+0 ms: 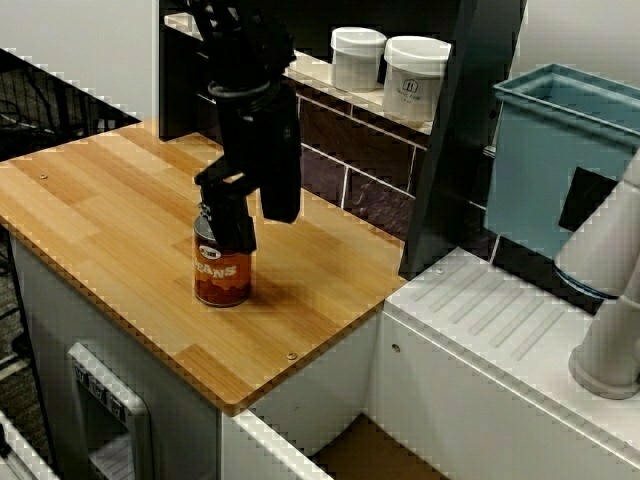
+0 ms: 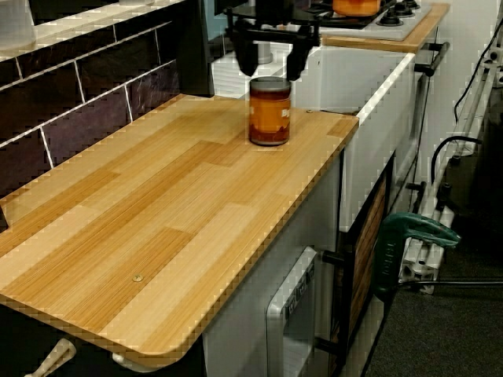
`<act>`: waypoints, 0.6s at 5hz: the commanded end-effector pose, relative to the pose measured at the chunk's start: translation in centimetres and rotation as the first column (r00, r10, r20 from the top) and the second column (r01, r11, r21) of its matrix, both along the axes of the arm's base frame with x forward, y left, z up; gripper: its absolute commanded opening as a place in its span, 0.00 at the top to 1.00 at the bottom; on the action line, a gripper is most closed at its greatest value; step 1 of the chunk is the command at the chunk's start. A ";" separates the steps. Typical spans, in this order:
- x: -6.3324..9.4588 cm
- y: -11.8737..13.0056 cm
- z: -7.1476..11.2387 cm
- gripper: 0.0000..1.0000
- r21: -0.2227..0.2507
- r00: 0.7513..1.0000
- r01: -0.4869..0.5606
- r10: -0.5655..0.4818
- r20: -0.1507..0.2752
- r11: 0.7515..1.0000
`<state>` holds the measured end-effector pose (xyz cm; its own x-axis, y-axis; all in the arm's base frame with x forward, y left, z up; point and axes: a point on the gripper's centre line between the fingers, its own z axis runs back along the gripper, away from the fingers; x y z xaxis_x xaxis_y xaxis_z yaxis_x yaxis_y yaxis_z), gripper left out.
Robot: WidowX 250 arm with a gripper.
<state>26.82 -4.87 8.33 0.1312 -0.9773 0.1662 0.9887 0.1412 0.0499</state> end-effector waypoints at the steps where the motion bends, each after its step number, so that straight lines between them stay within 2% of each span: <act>1: -1.2 -1.8 -0.4 0.00 0.054 1.000 0.017 -0.018 0.020 0.998; 3: -1.0 -1.0 -0.3 0.00 0.053 1.000 0.009 -0.009 0.005 0.999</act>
